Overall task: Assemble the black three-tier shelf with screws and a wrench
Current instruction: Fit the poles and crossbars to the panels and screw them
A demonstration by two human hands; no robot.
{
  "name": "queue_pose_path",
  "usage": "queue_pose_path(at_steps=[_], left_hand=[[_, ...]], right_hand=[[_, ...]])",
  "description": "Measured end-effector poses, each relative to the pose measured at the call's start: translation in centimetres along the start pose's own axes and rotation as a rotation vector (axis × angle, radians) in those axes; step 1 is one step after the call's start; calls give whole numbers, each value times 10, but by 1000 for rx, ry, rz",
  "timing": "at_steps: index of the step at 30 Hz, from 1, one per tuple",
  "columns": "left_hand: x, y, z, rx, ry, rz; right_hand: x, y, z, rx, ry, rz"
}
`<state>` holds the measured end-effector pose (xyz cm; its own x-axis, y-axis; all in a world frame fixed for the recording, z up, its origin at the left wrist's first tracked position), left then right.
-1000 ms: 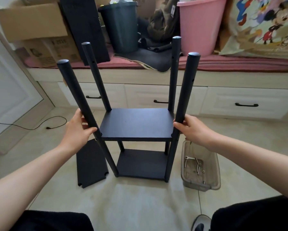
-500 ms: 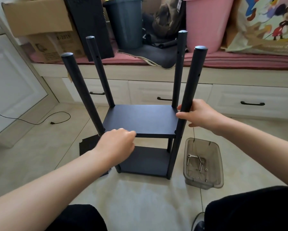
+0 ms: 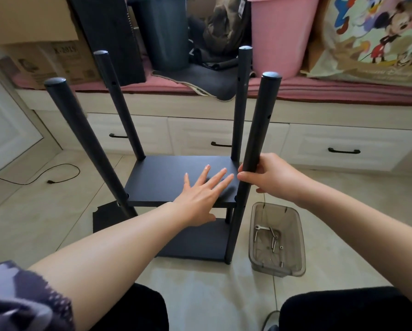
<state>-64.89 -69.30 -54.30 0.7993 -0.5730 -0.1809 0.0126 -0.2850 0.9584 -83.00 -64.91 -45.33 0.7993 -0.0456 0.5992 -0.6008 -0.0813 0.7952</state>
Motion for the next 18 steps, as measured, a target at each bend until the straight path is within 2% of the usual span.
queue_pose_path(at_steps=[6, 18], left_hand=[[-4, -5, 17, -6, 26, 62], [-7, -6, 11, -8, 5, 171]], right_hand=[[-3, 6, -6, 44, 29, -5], [2, 3, 0, 33, 30, -64]])
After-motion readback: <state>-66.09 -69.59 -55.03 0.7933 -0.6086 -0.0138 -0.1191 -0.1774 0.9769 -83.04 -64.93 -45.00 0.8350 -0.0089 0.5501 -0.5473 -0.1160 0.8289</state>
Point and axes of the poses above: each hand's wrist, its own z-axis towards the middle knuckle, its own y-axis out of the back of the hand, x = y × z, the point moved 1 cm from there along z, towards the middle knuckle, and after that the axes turned 10 degrees about -z, right-handed, at the moved point
